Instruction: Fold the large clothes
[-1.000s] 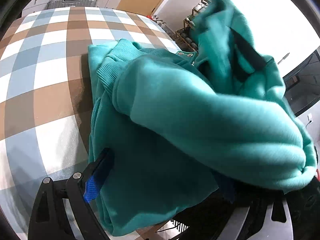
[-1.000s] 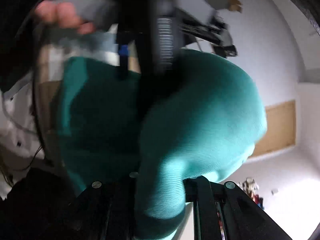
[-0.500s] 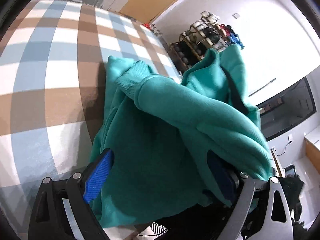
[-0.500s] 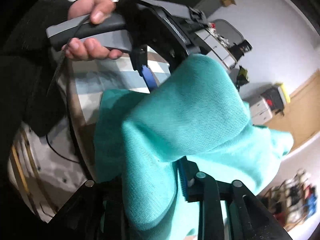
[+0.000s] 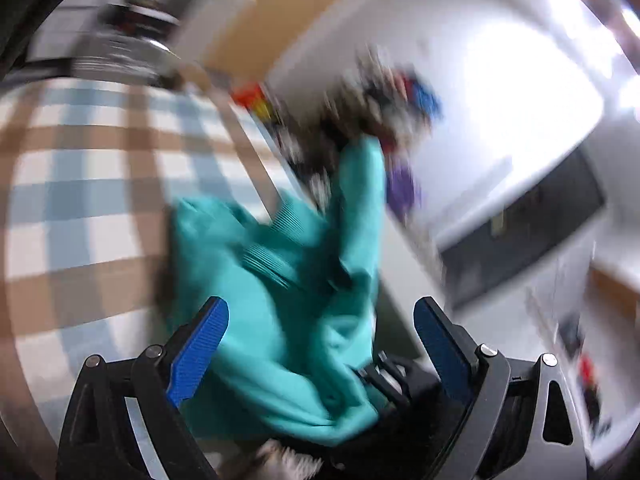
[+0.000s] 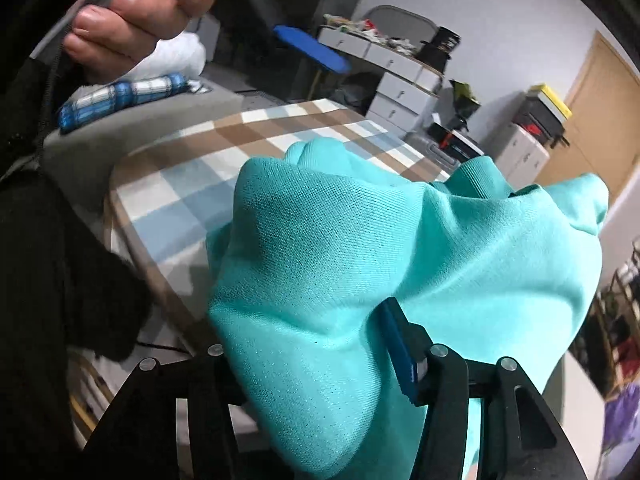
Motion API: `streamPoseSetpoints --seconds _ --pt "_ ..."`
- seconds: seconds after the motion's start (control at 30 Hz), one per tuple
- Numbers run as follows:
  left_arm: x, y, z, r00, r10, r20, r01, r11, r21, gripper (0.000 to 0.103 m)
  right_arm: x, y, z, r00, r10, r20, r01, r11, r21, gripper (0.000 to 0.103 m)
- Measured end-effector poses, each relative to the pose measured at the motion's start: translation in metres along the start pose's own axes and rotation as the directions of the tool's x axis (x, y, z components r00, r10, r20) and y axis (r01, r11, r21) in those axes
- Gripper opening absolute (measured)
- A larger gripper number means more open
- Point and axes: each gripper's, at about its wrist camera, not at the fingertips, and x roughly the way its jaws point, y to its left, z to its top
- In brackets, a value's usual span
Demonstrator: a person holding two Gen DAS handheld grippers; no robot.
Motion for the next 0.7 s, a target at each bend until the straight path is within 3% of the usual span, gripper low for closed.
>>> streamPoseSetpoints --seconds 0.1,0.23,0.33,0.4,0.43,0.47,0.5,0.6,0.63,0.67,0.7 --pt "0.046 -0.035 0.024 0.987 0.068 -0.149 -0.059 0.996 0.064 0.091 0.005 0.017 0.003 0.997 -0.076 -0.004 0.076 0.996 -0.042 0.055" --pt "0.103 -0.066 0.06 0.949 0.198 -0.247 -0.169 0.976 0.134 0.092 0.019 0.031 0.0 0.984 -0.174 -0.031 0.171 0.981 -0.088 0.055" --pt "0.149 -0.076 0.075 0.905 0.283 -0.317 -0.236 0.955 0.18 0.091 0.023 0.03 0.0 0.981 -0.186 -0.049 0.183 0.981 -0.063 0.055" --pt "0.18 -0.075 0.074 0.86 0.358 -0.363 -0.298 0.931 0.211 0.089 0.024 0.025 0.002 0.982 -0.181 -0.061 0.178 0.983 -0.042 0.055" --pt "0.183 -0.072 0.068 0.843 0.378 -0.383 -0.317 0.924 0.214 0.081 0.024 0.022 0.004 0.982 -0.176 -0.07 0.174 0.984 -0.037 0.055" --pt "0.195 -0.069 0.063 0.809 0.422 -0.41 -0.347 0.905 0.246 0.05 0.022 0.02 0.004 0.982 -0.173 -0.077 0.171 0.985 -0.033 0.055" --pt "0.197 -0.07 0.06 0.787 0.445 -0.427 -0.361 0.894 0.266 0.046 0.023 0.019 0.006 0.983 -0.163 -0.089 0.16 0.986 -0.033 0.055" --pt "0.185 -0.075 0.062 0.772 0.452 -0.446 -0.364 0.891 0.272 0.035 0.025 0.019 0.013 0.979 -0.162 -0.121 0.155 0.986 -0.063 0.055" --pt "0.179 -0.077 0.065 0.771 0.457 -0.444 -0.361 0.887 0.286 0.034 0.021 0.017 0.015 0.985 -0.138 -0.107 0.133 0.99 -0.054 0.063" --pt "0.175 -0.079 0.067 0.77 0.461 -0.442 -0.359 0.885 0.297 0.033 0.019 0.017 0.015 0.989 -0.112 -0.1 0.108 0.993 -0.043 0.08" --pt "0.171 -0.08 0.068 0.768 0.465 -0.442 -0.353 0.882 0.313 0.032 0.018 0.016 0.015 0.993 -0.063 -0.095 0.061 0.998 -0.027 0.089"
